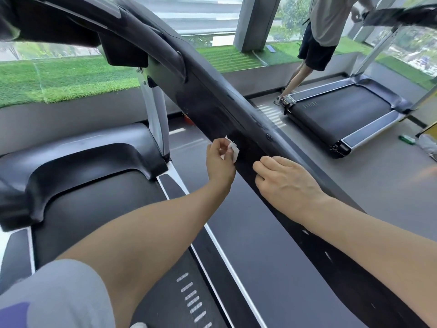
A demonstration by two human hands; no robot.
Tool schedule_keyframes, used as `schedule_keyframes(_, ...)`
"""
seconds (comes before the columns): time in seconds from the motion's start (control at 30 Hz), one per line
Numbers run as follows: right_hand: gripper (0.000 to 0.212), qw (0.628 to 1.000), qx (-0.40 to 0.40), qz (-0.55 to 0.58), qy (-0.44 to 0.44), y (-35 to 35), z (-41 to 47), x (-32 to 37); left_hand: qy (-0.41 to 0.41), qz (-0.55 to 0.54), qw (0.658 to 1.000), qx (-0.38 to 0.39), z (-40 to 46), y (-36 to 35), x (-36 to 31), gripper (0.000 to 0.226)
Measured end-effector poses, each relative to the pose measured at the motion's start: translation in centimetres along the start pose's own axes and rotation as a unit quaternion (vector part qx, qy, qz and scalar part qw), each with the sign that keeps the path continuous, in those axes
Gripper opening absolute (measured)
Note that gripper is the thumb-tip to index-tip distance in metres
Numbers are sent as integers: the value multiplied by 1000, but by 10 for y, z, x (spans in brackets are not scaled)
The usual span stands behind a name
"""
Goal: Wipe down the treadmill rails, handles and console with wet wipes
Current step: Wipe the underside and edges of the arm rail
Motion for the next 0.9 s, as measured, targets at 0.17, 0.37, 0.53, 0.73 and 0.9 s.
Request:
schedule_keyframes(0.17,36,1000,14,17,-4,3,0,4,58,-21,992,112,-20,6,4,24)
schedule_keyframes(0.37,33,1000,13,19,-15,0,32,1,77,-83,993,-28,50,34,-24,23)
schedule_keyframes(0.53,31,999,17,20,-29,-8,53,-1,45,-86,992,-86,118,39,-60,9)
schedule_keyframes(0.73,33,999,-6,20,-38,-7,51,-3,-33,-20,998,-53,107,27,-67,10)
schedule_keyframes(0.9,31,999,-15,22,-26,2,19,-1,-80,-8,996,-25,65,14,-58,9)
Point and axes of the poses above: each hand's wrist, its own z-axis towards the middle knuckle, its own y-axis out of the back of the hand, x = y × z, the point moved 2 cm from there along z, towards the middle knuckle, and after that the axes turned 5 degrees about -z, right-handed, at the moved point
